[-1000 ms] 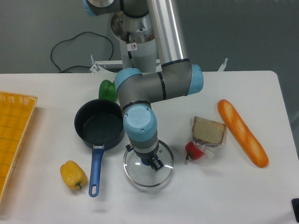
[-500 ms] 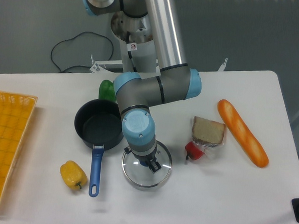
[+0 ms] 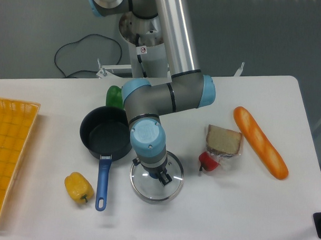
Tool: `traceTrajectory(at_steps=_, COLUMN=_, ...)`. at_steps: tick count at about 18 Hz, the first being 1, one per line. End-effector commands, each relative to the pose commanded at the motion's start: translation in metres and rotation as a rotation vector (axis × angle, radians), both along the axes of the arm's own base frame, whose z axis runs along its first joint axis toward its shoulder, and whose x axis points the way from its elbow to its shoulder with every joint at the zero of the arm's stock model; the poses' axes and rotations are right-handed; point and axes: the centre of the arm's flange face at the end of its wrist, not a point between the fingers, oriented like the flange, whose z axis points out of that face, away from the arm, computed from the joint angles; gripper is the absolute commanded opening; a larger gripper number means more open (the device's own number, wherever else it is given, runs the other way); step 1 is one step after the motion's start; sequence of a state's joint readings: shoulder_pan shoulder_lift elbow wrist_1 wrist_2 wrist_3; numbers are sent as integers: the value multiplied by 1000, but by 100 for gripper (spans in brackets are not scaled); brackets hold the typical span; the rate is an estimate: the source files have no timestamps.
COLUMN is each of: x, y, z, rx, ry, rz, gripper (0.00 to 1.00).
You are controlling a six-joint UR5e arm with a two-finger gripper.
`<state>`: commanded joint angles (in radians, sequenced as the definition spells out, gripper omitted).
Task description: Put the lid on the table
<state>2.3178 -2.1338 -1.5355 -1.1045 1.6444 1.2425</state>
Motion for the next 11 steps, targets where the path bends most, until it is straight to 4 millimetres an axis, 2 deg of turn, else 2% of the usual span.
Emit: traceTrajectory(at_steps=11, x=5, y=5, z=-7, rx=-8, ry=-7, rz=-6, gripper=60)
